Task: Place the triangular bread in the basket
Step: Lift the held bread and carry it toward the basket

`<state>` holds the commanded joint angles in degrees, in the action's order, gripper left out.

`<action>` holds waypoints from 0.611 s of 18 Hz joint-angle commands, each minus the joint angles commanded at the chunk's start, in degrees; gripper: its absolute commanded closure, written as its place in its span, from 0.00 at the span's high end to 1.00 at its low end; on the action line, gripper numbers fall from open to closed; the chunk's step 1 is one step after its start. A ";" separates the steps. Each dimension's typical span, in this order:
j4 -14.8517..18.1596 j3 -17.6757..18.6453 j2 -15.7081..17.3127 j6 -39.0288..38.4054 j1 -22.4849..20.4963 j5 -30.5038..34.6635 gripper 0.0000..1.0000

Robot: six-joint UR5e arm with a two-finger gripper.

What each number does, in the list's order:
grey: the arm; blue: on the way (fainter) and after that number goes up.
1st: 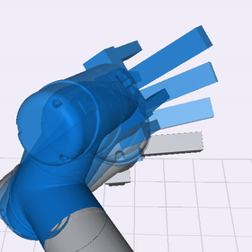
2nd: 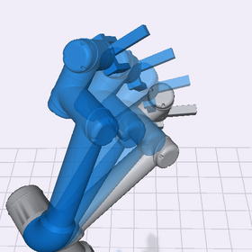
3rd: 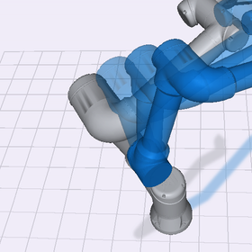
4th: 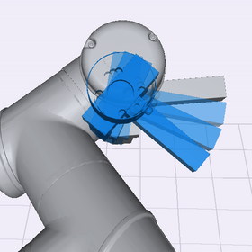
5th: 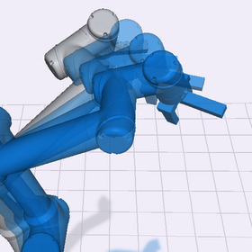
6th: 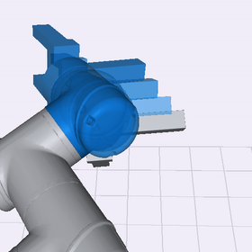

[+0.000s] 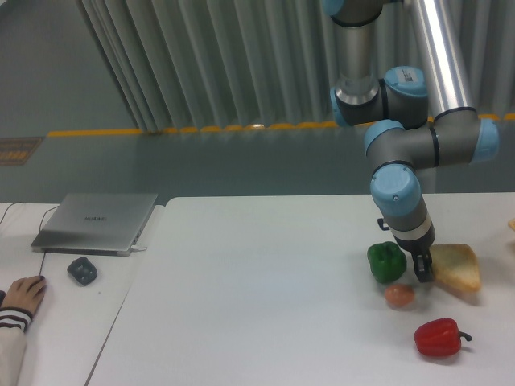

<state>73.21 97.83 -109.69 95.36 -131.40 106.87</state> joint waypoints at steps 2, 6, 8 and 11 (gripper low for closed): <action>0.35 -0.27 0.00 0.09 -0.17 0.10 0.32; 0.36 -0.44 -0.09 0.09 -0.35 0.18 0.07; 0.44 -0.44 -0.09 0.09 -0.61 0.18 0.00; 0.62 -0.71 -0.09 0.00 -0.88 0.18 0.00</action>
<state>73.83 97.12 -109.78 95.36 -132.27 107.05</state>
